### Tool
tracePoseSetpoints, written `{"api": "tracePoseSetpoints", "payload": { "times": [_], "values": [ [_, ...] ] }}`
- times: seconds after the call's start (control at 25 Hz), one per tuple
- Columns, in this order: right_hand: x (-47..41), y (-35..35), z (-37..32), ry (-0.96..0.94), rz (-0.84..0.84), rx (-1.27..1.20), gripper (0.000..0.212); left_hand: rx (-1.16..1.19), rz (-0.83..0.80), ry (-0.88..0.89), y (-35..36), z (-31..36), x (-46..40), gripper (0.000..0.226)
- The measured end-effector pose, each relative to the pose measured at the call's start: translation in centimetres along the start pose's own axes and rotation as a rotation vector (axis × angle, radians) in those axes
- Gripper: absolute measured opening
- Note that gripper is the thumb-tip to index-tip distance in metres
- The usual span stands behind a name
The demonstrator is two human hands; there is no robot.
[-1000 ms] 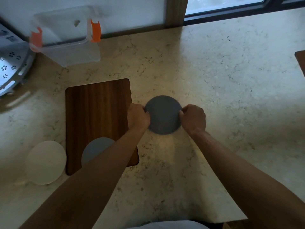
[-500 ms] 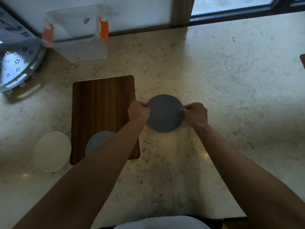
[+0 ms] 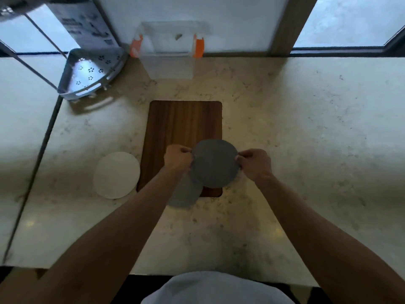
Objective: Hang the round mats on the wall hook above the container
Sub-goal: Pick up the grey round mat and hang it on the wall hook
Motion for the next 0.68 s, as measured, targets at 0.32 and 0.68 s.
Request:
{"api": "tracePoseSetpoints", "payload": {
  "times": [0.32,0.68],
  "values": [
    [3.7,8.7,-3.9,0.007,-0.085,0.067,0.021,0.067,-0.004,-0.059,-8.2,-7.0,-0.3,0.021],
    [5.4,11.2,-3.0,0.056,-0.048,0.166,0.023,0.055,-0.069,-0.046,-8.2,-10.0,-1.2,0.023]
  ]
}}
Point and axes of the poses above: each hand's wrist, its own x-axis away from the middle knuckle, its own y-axis out of the palm, z = x × y, the point moved 7 cm from there along -x, towards the middle knuckle
